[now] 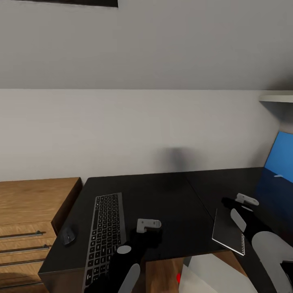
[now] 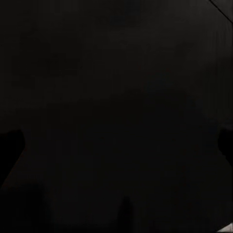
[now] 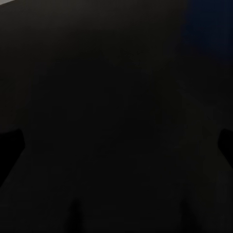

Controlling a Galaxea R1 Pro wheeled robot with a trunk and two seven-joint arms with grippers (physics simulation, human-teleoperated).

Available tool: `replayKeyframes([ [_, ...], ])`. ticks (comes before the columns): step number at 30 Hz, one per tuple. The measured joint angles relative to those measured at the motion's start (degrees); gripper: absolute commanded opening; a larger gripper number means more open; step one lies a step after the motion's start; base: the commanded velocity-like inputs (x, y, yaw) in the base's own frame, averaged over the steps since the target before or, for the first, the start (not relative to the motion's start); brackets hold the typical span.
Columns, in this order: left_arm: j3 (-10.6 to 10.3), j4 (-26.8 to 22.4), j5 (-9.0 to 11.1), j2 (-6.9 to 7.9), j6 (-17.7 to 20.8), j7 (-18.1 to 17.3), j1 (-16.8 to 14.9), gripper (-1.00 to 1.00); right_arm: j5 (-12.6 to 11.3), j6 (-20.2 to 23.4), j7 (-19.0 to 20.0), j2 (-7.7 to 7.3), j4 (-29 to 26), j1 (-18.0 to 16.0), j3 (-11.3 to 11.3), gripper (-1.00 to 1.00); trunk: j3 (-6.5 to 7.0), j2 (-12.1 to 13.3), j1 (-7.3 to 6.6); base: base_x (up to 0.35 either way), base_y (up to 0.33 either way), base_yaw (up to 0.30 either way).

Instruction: In the bedroom, organize the workspace by keeping the computer under the desk, ensuring the monitor is on the desk, placing the keyboard on the desk next to the monitor, placing the mouse on the desk next to the keyboard, moving the folder from the swivel chair onto the desk next to the mouse, stacking the notebook on top of the folder with the pen on top of the notebook, and positioning the swivel chair next to the desk.

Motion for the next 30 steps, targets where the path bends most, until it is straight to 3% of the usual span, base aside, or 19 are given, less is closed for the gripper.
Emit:
replayKeyframes([
  [4, -1.0, -0.4, 0.0, -0.01, 0.0, 0.1, 0.0, 1.00, 0.2, 2.8, -0.1, -0.09, 0.0, 0.0, -1.1, 1.00, 0.00, 0.0, 0.00, 0.000, 0.000, 0.000],
  [8, -1.2, -1.1, 0.0, 0.05, 0.0, 0.1, 0.0, 1.00, 0.2, 4.3, -0.1, -0.21, 0.0, 0.0, -1.6, 1.00, -0.71, -1.6, 0.87, 0.000, 0.000, 0.000],
  [18, -1.3, -3.1, 0.0, 0.16, 0.0, 0.1, 0.0, 1.00, 0.2, 4.9, -0.9, -0.29, 0.1, 0.0, -1.8, 1.00, -2.51, -5.6, 3.07, 0.000, 0.000, 0.000],
  [30, -1.3, -3.2, 0.1, 0.16, 0.1, 0.1, 0.0, 1.00, 1.0, 4.9, -1.0, -0.30, 0.0, 0.0, -1.6, 1.00, -3.04, -6.8, 3.73, 0.000, 0.000, 0.000],
])
